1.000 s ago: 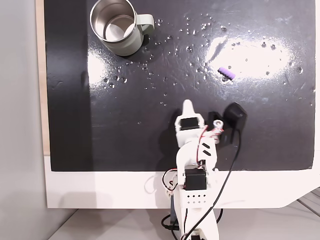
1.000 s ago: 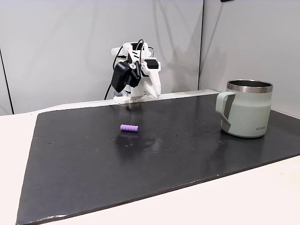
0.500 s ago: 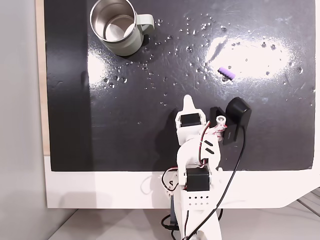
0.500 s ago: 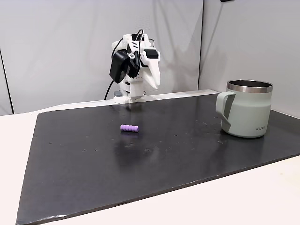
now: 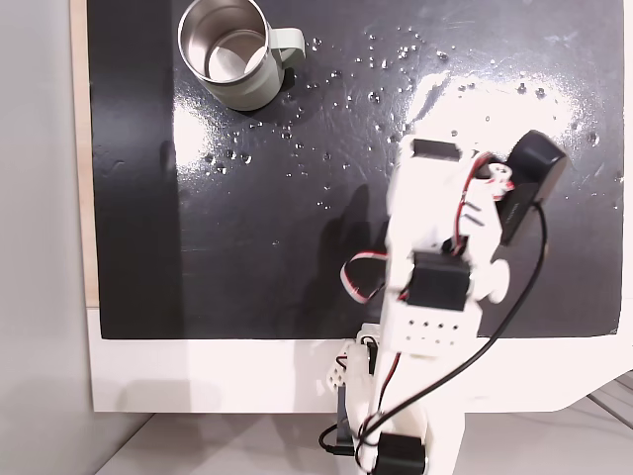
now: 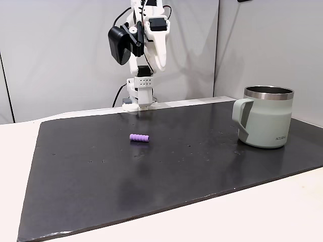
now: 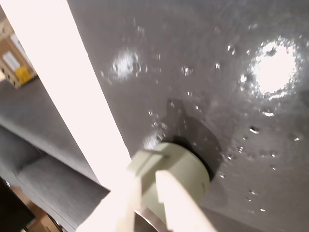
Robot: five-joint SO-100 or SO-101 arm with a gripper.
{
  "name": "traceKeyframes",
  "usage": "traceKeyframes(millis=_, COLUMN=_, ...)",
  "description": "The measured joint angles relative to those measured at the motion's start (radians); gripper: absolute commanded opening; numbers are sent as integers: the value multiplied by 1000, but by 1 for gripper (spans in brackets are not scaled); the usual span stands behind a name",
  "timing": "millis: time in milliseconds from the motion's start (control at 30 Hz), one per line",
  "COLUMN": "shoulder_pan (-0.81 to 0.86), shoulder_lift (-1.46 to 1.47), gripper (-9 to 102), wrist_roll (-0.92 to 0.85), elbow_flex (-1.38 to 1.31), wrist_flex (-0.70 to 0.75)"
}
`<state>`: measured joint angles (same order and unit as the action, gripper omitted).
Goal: Grasp a pengrip and put it in the cup.
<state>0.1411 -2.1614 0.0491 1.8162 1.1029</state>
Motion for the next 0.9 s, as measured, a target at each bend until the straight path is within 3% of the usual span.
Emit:
traceKeyframes(millis=400, shoulder_pan=153, shoulder_lift=425, gripper=0, wrist_roll=32, elbow_flex=-293, wrist_flex=167)
traceKeyframes(millis=667, shoulder_pan=173, shoulder_lift=629, gripper=17, wrist_roll=60, elbow_flex=-436, wrist_flex=258)
traceKeyframes(millis=900, shoulder_pan=172, shoulder_lift=750, gripper=20, wrist_roll=112, elbow_flex=-523, wrist_flex=311)
